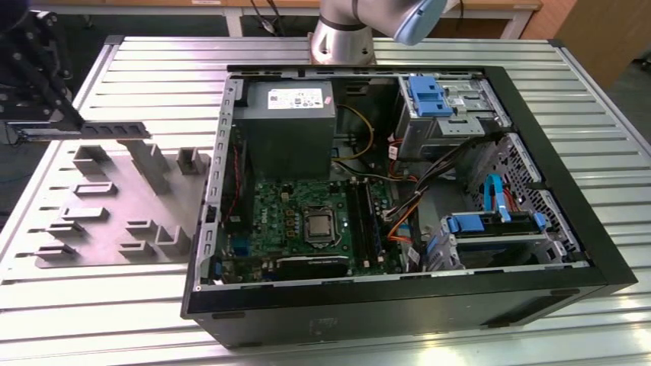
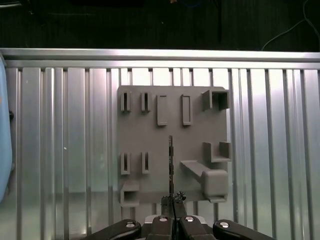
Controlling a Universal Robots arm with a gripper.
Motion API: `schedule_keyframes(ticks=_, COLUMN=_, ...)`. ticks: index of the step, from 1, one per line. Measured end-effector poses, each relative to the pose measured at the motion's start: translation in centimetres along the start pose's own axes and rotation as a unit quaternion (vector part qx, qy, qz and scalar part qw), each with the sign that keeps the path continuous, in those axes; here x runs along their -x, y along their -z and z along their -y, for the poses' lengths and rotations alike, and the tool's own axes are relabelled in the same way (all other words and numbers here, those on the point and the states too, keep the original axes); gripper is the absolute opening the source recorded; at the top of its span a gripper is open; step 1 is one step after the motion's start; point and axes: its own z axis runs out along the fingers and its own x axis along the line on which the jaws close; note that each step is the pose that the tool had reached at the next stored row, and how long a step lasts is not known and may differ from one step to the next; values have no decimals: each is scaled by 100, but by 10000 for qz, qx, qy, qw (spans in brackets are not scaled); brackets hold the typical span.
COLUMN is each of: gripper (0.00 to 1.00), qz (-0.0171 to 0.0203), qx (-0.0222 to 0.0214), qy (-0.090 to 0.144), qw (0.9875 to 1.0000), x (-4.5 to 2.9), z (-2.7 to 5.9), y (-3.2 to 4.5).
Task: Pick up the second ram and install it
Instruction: 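Pick up the second ram and move it above second insertion slot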
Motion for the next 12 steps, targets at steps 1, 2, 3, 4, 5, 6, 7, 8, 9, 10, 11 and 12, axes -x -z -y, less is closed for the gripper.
schedule_keyframes(ticks=1, gripper=12, qz=0, qx=0, qy=0, qw=10000, x=2, z=41, y=1)
schedule_keyframes(ticks=2, gripper=12, qz=0, qx=0, qy=0, qw=10000, x=3, z=83, y=3)
schedule_keyframes(ticks=3, gripper=12, qz=0, qx=0, qy=-1, qw=10000, x=5, z=127, y=4)
schedule_keyframes(ticks=4, gripper=12, qz=0, qx=0, qy=-1, qw=10000, x=7, z=167, y=5)
schedule_keyframes(ticks=5, gripper=12, qz=0, qx=0, qy=0, qw=10000, x=9, z=208, y=7)
schedule_keyframes(ticks=6, gripper=12, qz=0, qx=0, qy=0, qw=10000, x=11, z=249, y=9)
schedule_keyframes(ticks=7, gripper=12, qz=0, qx=0, qy=0, qw=10000, x=12, z=290, y=10)
schedule_keyframes(ticks=8, gripper=12, qz=-1, qx=0, qy=-1, qw=10000, x=14, z=333, y=12)
schedule_keyframes(ticks=9, gripper=12, qz=0, qx=0, qy=-1, qw=10000, x=16, z=377, y=12)
schedule_keyframes(ticks=10, gripper=12, qz=0, qx=0, qy=-1, qw=10000, x=18, z=422, y=14)
schedule_keyframes(ticks=11, gripper=12, qz=0, qx=0, qy=0, qw=10000, x=20, z=470, y=16)
schedule_keyframes(ticks=12, gripper=12, qz=0, qx=0, qy=0, qw=10000, x=22, z=514, y=18)
